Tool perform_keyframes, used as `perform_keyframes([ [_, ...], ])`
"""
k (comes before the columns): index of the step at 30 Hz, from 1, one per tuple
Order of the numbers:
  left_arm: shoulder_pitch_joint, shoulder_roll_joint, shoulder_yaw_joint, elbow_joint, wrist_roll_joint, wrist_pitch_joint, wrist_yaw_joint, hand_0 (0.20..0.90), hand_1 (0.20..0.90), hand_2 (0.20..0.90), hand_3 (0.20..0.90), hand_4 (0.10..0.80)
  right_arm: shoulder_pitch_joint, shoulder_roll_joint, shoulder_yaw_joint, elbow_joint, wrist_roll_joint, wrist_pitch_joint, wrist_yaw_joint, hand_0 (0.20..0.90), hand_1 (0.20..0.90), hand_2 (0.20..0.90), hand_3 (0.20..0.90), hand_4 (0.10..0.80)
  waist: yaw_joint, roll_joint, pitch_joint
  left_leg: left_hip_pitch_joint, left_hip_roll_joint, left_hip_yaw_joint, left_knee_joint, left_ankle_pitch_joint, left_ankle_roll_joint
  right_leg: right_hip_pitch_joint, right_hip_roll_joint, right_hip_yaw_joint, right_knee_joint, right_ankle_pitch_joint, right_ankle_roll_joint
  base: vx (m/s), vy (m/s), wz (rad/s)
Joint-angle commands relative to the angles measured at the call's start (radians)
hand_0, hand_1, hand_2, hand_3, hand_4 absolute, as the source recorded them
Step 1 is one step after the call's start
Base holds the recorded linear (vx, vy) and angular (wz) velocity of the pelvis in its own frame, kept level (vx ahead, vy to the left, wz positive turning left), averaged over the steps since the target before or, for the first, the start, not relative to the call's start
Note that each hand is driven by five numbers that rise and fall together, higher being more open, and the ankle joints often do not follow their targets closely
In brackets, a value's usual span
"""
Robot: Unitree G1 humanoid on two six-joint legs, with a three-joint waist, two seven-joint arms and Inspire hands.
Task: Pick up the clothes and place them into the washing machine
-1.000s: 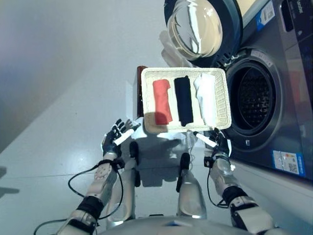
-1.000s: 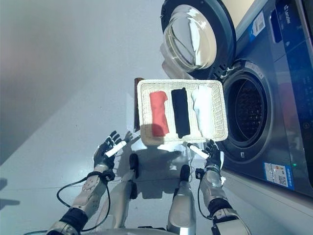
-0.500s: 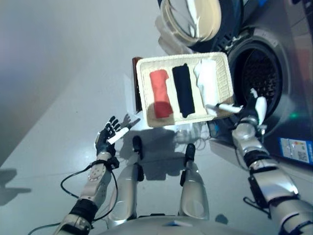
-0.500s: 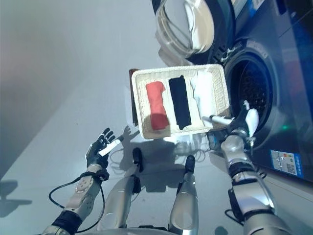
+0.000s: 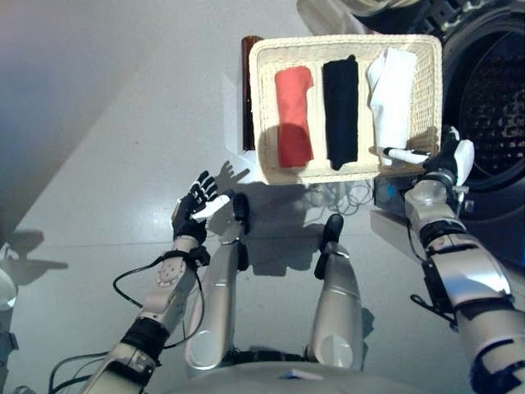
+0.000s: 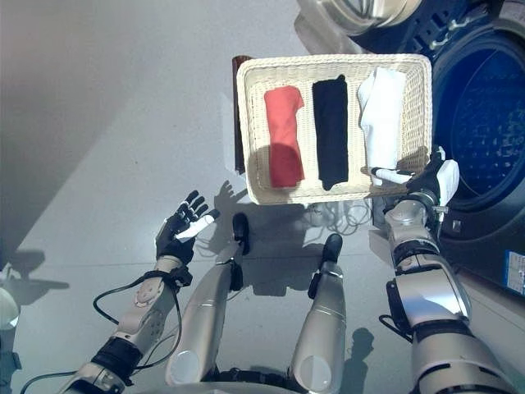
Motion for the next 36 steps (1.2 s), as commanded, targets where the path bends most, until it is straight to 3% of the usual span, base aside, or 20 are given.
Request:
perform_keyframes([
  [1, 0.055, 0.026, -0.017, -0.114, -0.02, -0.082, -0.015, 0.9, 0.9, 0.9, 0.9, 0.8, -0.043, -0.154, 0.023, 0.023, 0.027, -0.029, -0.022, 0.9, 0.9, 0.9, 0.9, 0.8, 0.018, 0.026, -0.064, -0.079, 0.088, -0.046, 0.251, -0.151, -0.139, -0.058, -0.043, 0.031, 0.039, 0.074, 0.007, 0.004, 0.02, 0.1],
  [5, 0.059, 0.028, -0.032, -0.119, -0.028, -0.084, -0.027, 0.9, 0.9, 0.9, 0.9, 0.8, -0.046, -0.181, 0.013, 0.054, 0.032, -0.022, -0.014, 0.9, 0.9, 0.9, 0.9, 0.8, 0.04, 0.044, -0.067, -0.106, 0.078, -0.054, 0.281, -0.161, -0.132, -0.084, -0.054, 0.036, 0.085, 0.05, 0.005, 0.044, 0.001, 0.16],
  [6, 0.058, 0.026, -0.034, -0.115, -0.026, -0.083, -0.028, 0.9, 0.9, 0.9, 0.9, 0.8, -0.041, -0.18, 0.008, 0.059, 0.036, -0.021, -0.013, 0.9, 0.9, 0.9, 0.9, 0.8, 0.046, 0.048, -0.072, -0.101, 0.08, -0.061, 0.298, -0.201, -0.138, -0.08, -0.054, 0.04, 0.108, 0.008, 0.011, 0.033, 0.012, 0.23],
  [7, 0.055, 0.025, -0.036, -0.115, -0.025, -0.087, -0.029, 0.9, 0.9, 0.9, 0.9, 0.8, -0.04, -0.177, 0.007, 0.063, 0.033, -0.019, -0.014, 0.9, 0.9, 0.9, 0.9, 0.8, 0.049, 0.049, -0.068, -0.11, 0.074, -0.056, 0.283, -0.164, -0.129, -0.086, -0.058, 0.035, 0.091, 0.042, 0.003, 0.143, -0.012, 0.25],
  [8, 0.053, 0.024, -0.038, -0.111, -0.025, -0.086, -0.028, 0.9, 0.9, 0.9, 0.9, 0.8, -0.036, -0.175, 0.011, 0.067, 0.026, -0.016, -0.012, 0.9, 0.9, 0.9, 0.9, 0.8, 0.055, 0.052, -0.072, -0.102, 0.076, -0.063, 0.297, -0.202, -0.135, -0.079, -0.057, 0.036, 0.111, 0.005, 0.01, 0.043, 0.003, 0.21],
  [9, 0.052, 0.023, -0.041, -0.109, -0.023, -0.086, -0.028, 0.9, 0.9, 0.9, 0.9, 0.8, -0.036, -0.169, 0.014, 0.068, 0.019, -0.015, -0.011, 0.9, 0.9, 0.9, 0.9, 0.8, 0.058, 0.055, -0.072, -0.103, 0.074, -0.062, 0.296, -0.201, -0.135, -0.079, -0.058, 0.035, 0.113, 0.004, 0.01, 0.046, 0.0, 0.16],
  [10, 0.049, 0.023, -0.042, -0.104, -0.02, -0.087, -0.027, 0.9, 0.9, 0.9, 0.9, 0.8, -0.039, -0.164, 0.017, 0.066, 0.013, -0.013, -0.013, 0.9, 0.9, 0.9, 0.9, 0.8, 0.06, 0.054, -0.07, -0.112, 0.069, -0.058, 0.278, -0.161, -0.127, -0.085, -0.061, 0.029, 0.091, 0.04, 0.002, -0.046, 0.024, 0.14],
  [22, 0.032, 0.018, -0.044, -0.091, -0.023, -0.099, -0.026, 0.9, 0.9, 0.9, 0.9, 0.8, -0.052, -0.143, 0.033, 0.063, -0.011, -0.006, -0.015, 0.9, 0.9, 0.9, 0.9, 0.8, 0.084, 0.064, -0.084, -0.083, 0.049, -0.063, 0.21, -0.136, -0.125, -0.053, -0.069, 0.01, 0.049, 0.048, 0.01, 0.026, 0.002, 0.03],
  [24, 0.034, 0.029, -0.046, -0.117, -0.022, -0.096, -0.029, 0.9, 0.9, 0.9, 0.9, 0.8, -0.054, -0.17, 0.028, 0.082, -0.013, 0.007, -0.008, 0.9, 0.9, 0.9, 0.9, 0.8, 0.091, 0.074, -0.089, -0.106, 0.048, -0.075, 0.276, -0.193, -0.13, -0.081, -0.073, 0.026, 0.126, -0.009, 0.015, 0.039, -0.022, 0.05],
  [25, 0.039, 0.034, -0.046, -0.135, -0.02, -0.093, -0.031, 0.9, 0.9, 0.9, 0.9, 0.8, -0.054, -0.183, 0.026, 0.087, -0.016, 0.008, -0.006, 0.9, 0.9, 0.9, 0.9, 0.8, 0.095, 0.079, -0.088, -0.133, 0.045, -0.073, 0.287, -0.165, -0.123, -0.107, -0.078, 0.026, 0.135, 0.016, 0.007, 0.096, -0.017, 0.06],
  [26, 0.045, 0.039, -0.044, -0.148, -0.021, -0.092, -0.033, 0.9, 0.9, 0.9, 0.9, 0.8, -0.051, -0.194, 0.024, 0.09, -0.018, 0.012, -0.005, 0.9, 0.9, 0.9, 0.9, 0.8, 0.099, 0.084, -0.095, -0.138, 0.047, -0.079, 0.322, -0.213, -0.129, -0.117, -0.078, 0.034, 0.175, -0.031, 0.014, 0.001, 0.016, 0.16],
  [27, 0.055, 0.044, -0.041, -0.163, -0.023, -0.092, -0.037, 0.9, 0.9, 0.9, 0.9, 0.8, -0.047, -0.206, 0.023, 0.096, -0.023, 0.017, -0.003, 0.9, 0.9, 0.9, 0.9, 0.8, 0.101, 0.087, -0.097, -0.152, 0.047, -0.079, 0.342, -0.221, -0.128, -0.131, -0.081, 0.039, 0.195, -0.038, 0.012, 0.097, -0.001, 0.2],
  [36, 0.094, 0.062, -0.029, -0.197, -0.042, -0.091, -0.045, 0.9, 0.9, 0.9, 0.9, 0.8, -0.046, -0.27, 0.027, 0.099, -0.045, 0.022, 0.0, 0.9, 0.9, 0.9, 0.9, 0.8, 0.101, 0.106, -0.105, -0.222, 0.057, -0.077, 0.422, -0.244, -0.131, -0.233, -0.083, 0.082, 0.302, -0.077, 0.001, -0.004, 0.002, 0.03],
])
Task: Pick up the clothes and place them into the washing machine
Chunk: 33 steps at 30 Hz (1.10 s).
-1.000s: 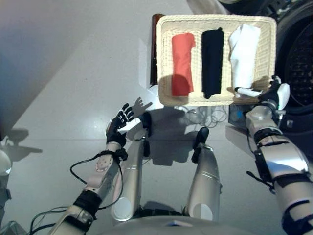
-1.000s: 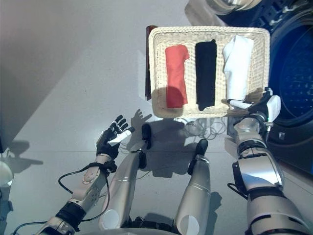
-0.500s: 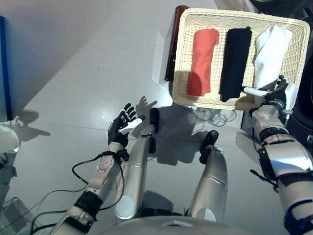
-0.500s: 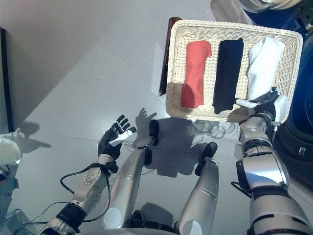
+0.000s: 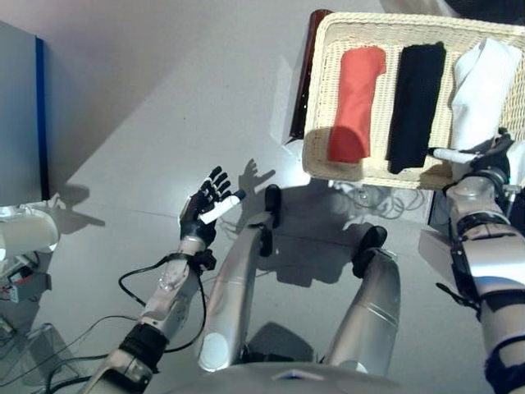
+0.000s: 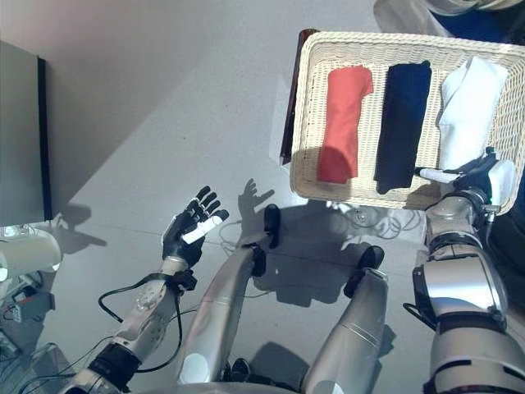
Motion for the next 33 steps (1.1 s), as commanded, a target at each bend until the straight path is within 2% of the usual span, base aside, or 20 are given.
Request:
perform_keyframes([
  [1, 0.051, 0.029, 0.021, -0.103, -0.007, -0.074, -0.011, 0.9, 0.9, 0.9, 0.9, 0.8, 0.013, -0.123, 0.015, -0.024, -0.016, -0.012, -0.038, 0.9, 0.9, 0.9, 0.9, 0.8, -0.003, 0.014, -0.044, 0.003, 0.088, -0.074, 0.188, -0.183, -0.146, -0.018, 0.005, 0.068, -0.01, 0.062, 0.001, 0.0, 0.0, 0.0],
  [5, 0.063, 0.028, 0.02, -0.126, -0.015, -0.072, -0.019, 0.9, 0.9, 0.9, 0.9, 0.8, 0.009, -0.124, 0.024, -0.019, -0.014, -0.006, -0.005, 0.9, 0.9, 0.9, 0.9, 0.8, 0.001, 0.023, -0.05, -0.023, 0.088, -0.07, 0.199, -0.187, -0.147, -0.059, 0.001, 0.083, 0.01, 0.058, 0.0, 0.0, 0.0, 0.0],
  [7, 0.073, 0.028, 0.017, -0.131, -0.021, -0.068, -0.028, 0.9, 0.9, 0.9, 0.9, 0.8, 0.009, -0.119, 0.035, -0.007, -0.019, 0.004, 0.031, 0.549, 0.549, 0.549, 0.549, 0.549, 0.006, 0.028, -0.055, -0.039, 0.085, -0.067, 0.201, -0.186, -0.144, -0.081, 0.003, 0.091, 0.015, 0.059, 0.0, 0.0, 0.011, -0.02],
  [8, 0.077, 0.029, 0.019, -0.137, -0.024, -0.065, -0.035, 0.9, 0.9, 0.9, 0.9, 0.8, 0.01, -0.117, 0.04, -0.002, -0.021, 0.007, 0.051, 0.26, 0.26, 0.26, 0.26, 0.343, 0.009, 0.03, -0.059, -0.046, 0.083, -0.067, 0.201, -0.185, -0.142, -0.093, 0.003, 0.096, 0.018, 0.057, 0.0, 0.0, 0.0, 0.0],
  [9, 0.079, 0.031, 0.021, -0.143, -0.025, -0.064, -0.039, 0.9, 0.9, 0.9, 0.9, 0.8, 0.013, -0.116, 0.038, 0.001, -0.019, 0.008, 0.062, 0.2, 0.2, 0.2, 0.2, 0.3, 0.008, 0.034, -0.059, -0.055, 0.082, -0.065, 0.209, -0.185, -0.142, -0.105, 0.002, 0.103, 0.028, 0.056, 0.0, 0.0, 0.0, 0.0],
  [15, 0.098, 0.038, 0.04, -0.167, -0.04, -0.063, -0.053, 0.9, 0.9, 0.9, 0.9, 0.8, 0.023, -0.118, 0.014, 0.01, -0.003, 0.004, 0.075, 0.2, 0.2, 0.2, 0.2, 0.3, 0.015, 0.043, -0.073, -0.093, 0.073, -0.065, 0.259, -0.204, -0.134, -0.157, -0.01, 0.123, 0.086, 0.031, -0.004, 0.0, 0.0, 0.01],
  [24, 0.102, 0.041, 0.049, -0.144, -0.048, -0.067, -0.049, 0.9, 0.9, 0.9, 0.9, 0.8, 0.024, -0.107, -0.03, -0.012, 0.082, -0.028, 0.066, 0.2, 0.2, 0.2, 0.2, 0.3, 0.007, 0.031, -0.079, -0.097, 0.073, -0.057, 0.263, -0.208, -0.132, -0.165, -0.005, 0.128, 0.089, 0.029, -0.009, 0.0, 0.0, 0.0],
  [27, 0.097, 0.038, 0.059, -0.131, -0.053, -0.068, -0.039, 0.9, 0.9, 0.9, 0.9, 0.8, 0.042, -0.089, -0.087, -0.042, 0.189, -0.064, 0.062, 0.2, 0.2, 0.2, 0.2, 0.3, -0.002, 0.023, -0.079, -0.092, 0.077, -0.058, 0.261, -0.211, -0.134, -0.159, 0.0, 0.125, 0.086, 0.025, -0.011, 0.0, 0.0, 0.0],
  [30, 0.084, 0.023, 0.074, -0.104, -0.058, -0.068, -0.019, 0.9, 0.9, 0.9, 0.9, 0.8, 0.088, -0.041, -0.22, -0.112, 0.432, -0.141, 0.069, 0.2, 0.2, 0.2, 0.2, 0.3, -0.023, 0.011, -0.074, -0.08, 0.084, -0.059, 0.267, -0.22, -0.134, -0.15, 0.009, 0.125, 0.089, 0.018, -0.013, 0.001, -0.011, -0.01],
  [32, 0.081, 0.024, 0.075, -0.097, -0.056, -0.068, -0.014, 0.9, 0.9, 0.9, 0.9, 0.8, 0.106, -0.025, -0.243, -0.133, 0.475, -0.158, 0.077, 0.2, 0.2, 0.2, 0.2, 0.3, -0.026, 0.005, -0.071, -0.075, 0.085, -0.06, 0.269, -0.223, -0.135, -0.143, 0.011, 0.124, 0.088, 0.017, -0.014, -0.004, -0.026, -0.07],
  [33, 0.075, 0.013, 0.084, -0.08, -0.057, -0.064, -0.005, 0.9, 0.9, 0.9, 0.9, 0.8, 0.136, 0.019, -0.299, -0.187, 0.586, -0.208, 0.087, 0.2, 0.2, 0.2, 0.2, 0.3, -0.046, -0.003, -0.064, -0.067, 0.092, -0.06, 0.273, -0.229, -0.137, -0.134, 0.016, 0.122, 0.086, 0.016, -0.017, -0.006, -0.023, -0.06],
])
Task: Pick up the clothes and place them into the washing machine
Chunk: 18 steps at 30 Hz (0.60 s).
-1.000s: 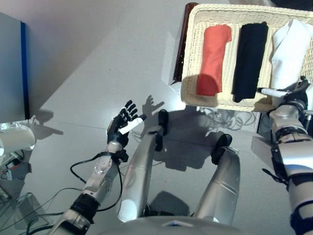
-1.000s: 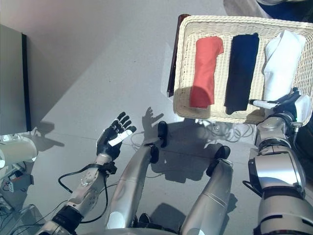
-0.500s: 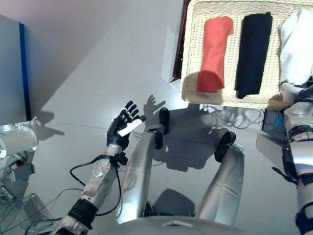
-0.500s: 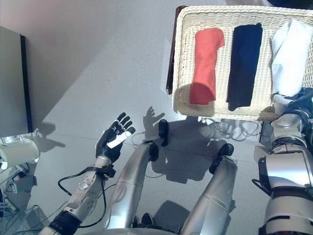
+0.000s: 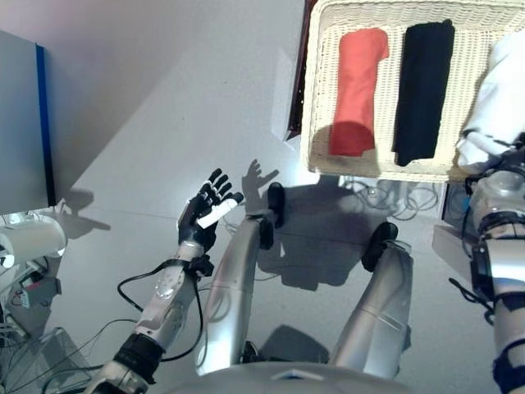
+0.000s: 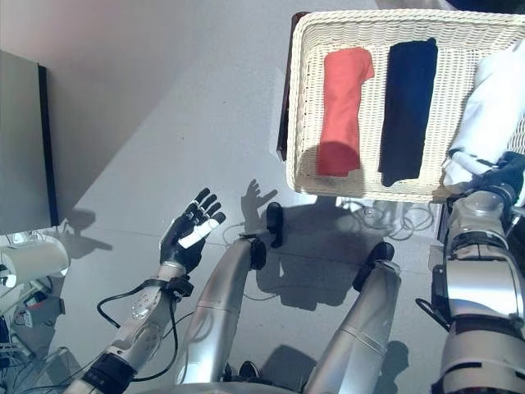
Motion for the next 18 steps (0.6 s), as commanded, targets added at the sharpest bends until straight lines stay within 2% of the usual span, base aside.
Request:
perform_keyframes([
  [1, 0.018, 0.01, 0.07, -0.006, -0.001, -0.063, 0.021, 0.9, 0.9, 0.9, 0.9, 0.8, 0.104, 0.071, -0.083, -0.088, 0.261, -0.129, -0.003, 0.2, 0.2, 0.2, 0.2, 0.3, -0.04, -0.016, -0.018, 0.091, 0.079, -0.086, 0.089, -0.154, -0.145, 0.045, 0.019, 0.036, -0.083, 0.076, -0.02, -0.007, -0.021, -0.06],
  [4, 0.021, 0.004, 0.075, 0.006, -0.015, -0.064, 0.028, 0.9, 0.9, 0.9, 0.9, 0.8, 0.118, 0.13, -0.153, -0.15, 0.413, -0.202, 0.014, 0.2, 0.2, 0.2, 0.2, 0.3, -0.054, -0.021, -0.015, 0.114, 0.086, -0.082, 0.07, -0.154, -0.149, 0.066, 0.027, 0.034, -0.104, 0.078, -0.019, -0.002, 0.004, -0.1],
  [6, 0.026, 0.002, 0.077, 0.007, -0.024, -0.064, 0.029, 0.9, 0.9, 0.9, 0.9, 0.8, 0.123, 0.154, -0.175, -0.173, 0.452, -0.223, 0.013, 0.2, 0.2, 0.2, 0.2, 0.3, -0.059, -0.022, -0.017, 0.132, 0.09, -0.079, 0.049, -0.149, -0.149, 0.084, 0.033, 0.033, -0.128, 0.087, -0.016, 0.007, -0.001, -0.14],
  [12, 0.026, -0.002, 0.077, 0.017, -0.033, -0.076, 0.029, 0.9, 0.9, 0.9, 0.9, 0.8, 0.11, 0.157, -0.174, -0.264, 0.464, -0.273, -0.002, 0.2, 0.2, 0.2, 0.2, 0.3, -0.071, -0.029, -0.023, 0.191, 0.093, -0.062, -0.026, -0.121, -0.15, 0.141, 0.036, 0.024, -0.205, 0.122, -0.006, 0.002, 0.006, -0.1],
  [17, 0.021, -0.015, 0.062, 0.022, -0.033, -0.067, 0.035, 0.9, 0.9, 0.9, 0.9, 0.8, 0.089, 0.227, -0.29, -0.342, 0.671, -0.386, 0.021, 0.2, 0.2, 0.2, 0.2, 0.3, -0.075, -0.026, -0.034, 0.214, 0.094, -0.057, -0.04, -0.12, -0.148, 0.161, 0.041, 0.028, -0.218, 0.117, -0.006, -0.012, 0.014, -0.17],
  [18, 0.023, -0.016, 0.058, 0.023, -0.037, -0.065, 0.033, 0.9, 0.9, 0.9, 0.9, 0.8, 0.087, 0.228, -0.308, -0.334, 0.689, -0.391, 0.02, 0.2, 0.2, 0.2, 0.2, 0.3, -0.077, -0.022, -0.031, 0.206, 0.091, -0.054, -0.043, -0.096, -0.144, 0.154, 0.039, 0.027, -0.224, 0.14, -0.011, 0.006, 0.006, -0.06],
])
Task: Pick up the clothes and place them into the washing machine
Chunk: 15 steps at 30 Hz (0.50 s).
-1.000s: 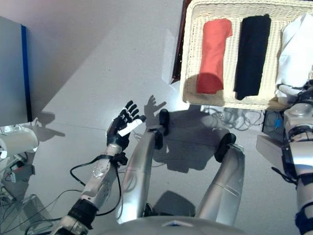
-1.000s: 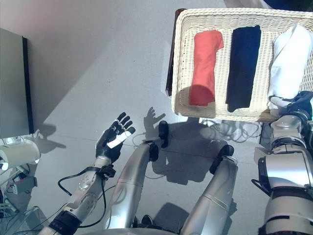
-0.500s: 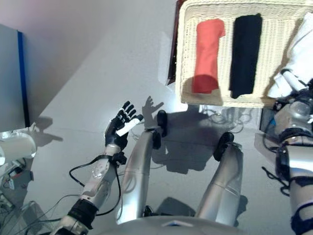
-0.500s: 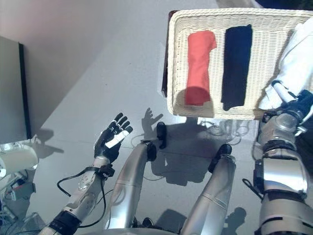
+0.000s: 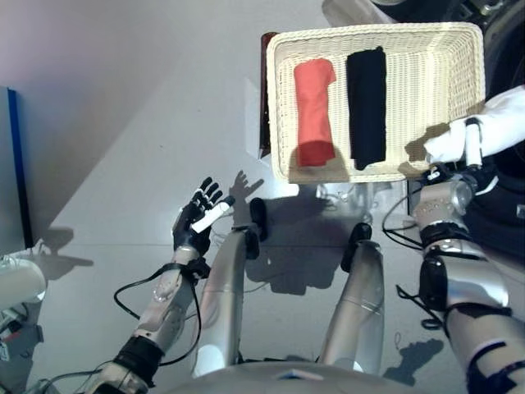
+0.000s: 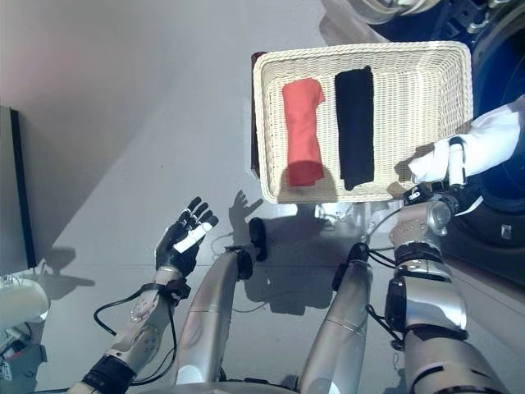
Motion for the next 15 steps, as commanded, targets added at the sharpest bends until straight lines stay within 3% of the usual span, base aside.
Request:
perform_keyframes([
  [1, 0.014, -0.007, 0.05, -0.021, -0.015, -0.065, -0.001, 0.9, 0.9, 0.9, 0.9, 0.8, -0.007, -0.08, -0.06, -0.065, 0.067, -0.154, 0.02, 0.2, 0.2, 0.2, 0.2, 0.3, 0.003, 0.015, -0.026, 0.08, 0.068, -0.069, 0.036, -0.112, -0.145, 0.031, -0.008, 0.018, -0.077, 0.064, -0.028, 0.0, 0.0, 0.0],
  [8, 0.061, 0.012, 0.019, -0.055, -0.03, -0.051, -0.017, 0.9, 0.9, 0.9, 0.9, 0.8, -0.162, -0.24, -0.106, 0.098, 0.151, -0.131, -0.05, 0.2, 0.2, 0.2, 0.2, 0.3, 0.028, 0.058, -0.057, 0.058, 0.061, -0.055, 0.033, -0.088, -0.145, -0.007, -0.025, 0.035, -0.065, 0.078, -0.031, -0.027, 0.016, 0.0],
  [12, 0.068, 0.024, 0.013, -0.067, -0.023, -0.044, -0.024, 0.9, 0.9, 0.9, 0.9, 0.8, -0.199, -0.336, -0.088, 0.161, 0.146, -0.1, -0.069, 0.2, 0.2, 0.2, 0.2, 0.3, 0.039, 0.067, -0.078, 0.063, 0.059, -0.056, 0.042, -0.11, -0.15, -0.015, -0.029, 0.052, -0.039, 0.051, -0.027, 0.04, -0.006, 0.08],
  [15, 0.083, 0.037, 0.005, -0.08, -0.021, -0.038, -0.035, 0.9, 0.9, 0.9, 0.9, 0.8, -0.226, -0.43, -0.071, 0.203, 0.141, -0.072, -0.076, 0.2, 0.2, 0.2, 0.2, 0.3, 0.041, 0.071, -0.083, 0.058, 0.056, -0.047, 0.035, -0.092, -0.149, -0.029, -0.035, 0.053, -0.043, 0.07, -0.03, -0.001, 0.01, 0.17],
])
